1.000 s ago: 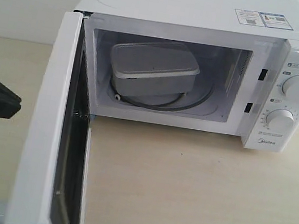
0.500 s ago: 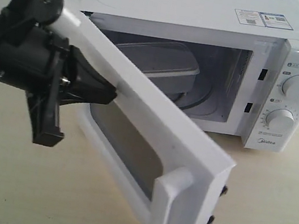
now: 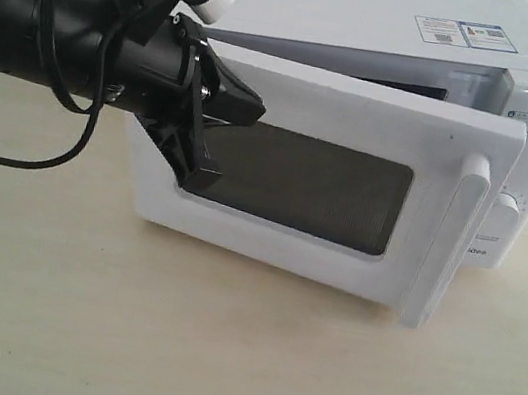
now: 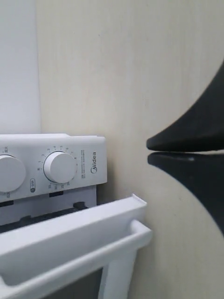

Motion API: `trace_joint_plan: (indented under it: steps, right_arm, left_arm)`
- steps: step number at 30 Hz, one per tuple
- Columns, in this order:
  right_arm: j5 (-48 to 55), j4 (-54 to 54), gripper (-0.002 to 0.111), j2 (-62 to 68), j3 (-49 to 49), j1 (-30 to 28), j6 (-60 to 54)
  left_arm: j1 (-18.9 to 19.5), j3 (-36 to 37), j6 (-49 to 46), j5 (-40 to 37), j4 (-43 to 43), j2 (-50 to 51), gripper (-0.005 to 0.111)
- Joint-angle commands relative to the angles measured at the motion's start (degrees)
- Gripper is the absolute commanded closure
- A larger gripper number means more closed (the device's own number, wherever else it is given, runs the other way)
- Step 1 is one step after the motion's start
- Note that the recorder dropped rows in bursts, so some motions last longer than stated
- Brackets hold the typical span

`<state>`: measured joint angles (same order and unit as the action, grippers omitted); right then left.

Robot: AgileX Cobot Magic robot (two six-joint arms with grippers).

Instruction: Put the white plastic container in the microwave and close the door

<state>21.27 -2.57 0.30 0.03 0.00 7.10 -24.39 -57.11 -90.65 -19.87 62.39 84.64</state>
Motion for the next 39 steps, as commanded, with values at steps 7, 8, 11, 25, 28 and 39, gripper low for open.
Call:
trace_joint_plan:
  steps: [7, 8, 11, 25, 28, 39]
  right_arm:
    - [-0.2, -0.4, 0.108, -0.3, 0.0, -0.1, 0.1]
    - [-0.2, -0.4, 0.108, -0.3, 0.0, -0.1, 0.1]
    - [-0.4, -0.4, 0.108, -0.3, 0.0, -0.1, 0.1]
    - [-2.9, -1.4, 0.108, -0.3, 0.0, -0.1, -0.9]
    - [-7.7, -2.0, 0.108, -0.3, 0.0, -0.1, -2.9]
    - [-45.0, -2.0, 0.108, -0.3, 0.0, -0.1, -0.2]
  left_arm:
    - [-0.4, -0.3, -0.2, -5.4, 1.2, -2.2, 0.103]
    - [-0.4, -0.3, -0.2, -5.5, 1.2, -2.5, 0.103]
    - [-0.4, -0.3, 0.8, -5.6, 1.2, -3.4, 0.103]
    - [-0.2, -0.2, 8.7, -16.2, -2.5, -7.2, 0.103]
    - [-0.2, 0.4, 11.3, -20.4, -2.9, -7.2, 0.103]
    - [-0.2, 4.5, 13.4, -20.8, -7.9, -7.2, 0.103]
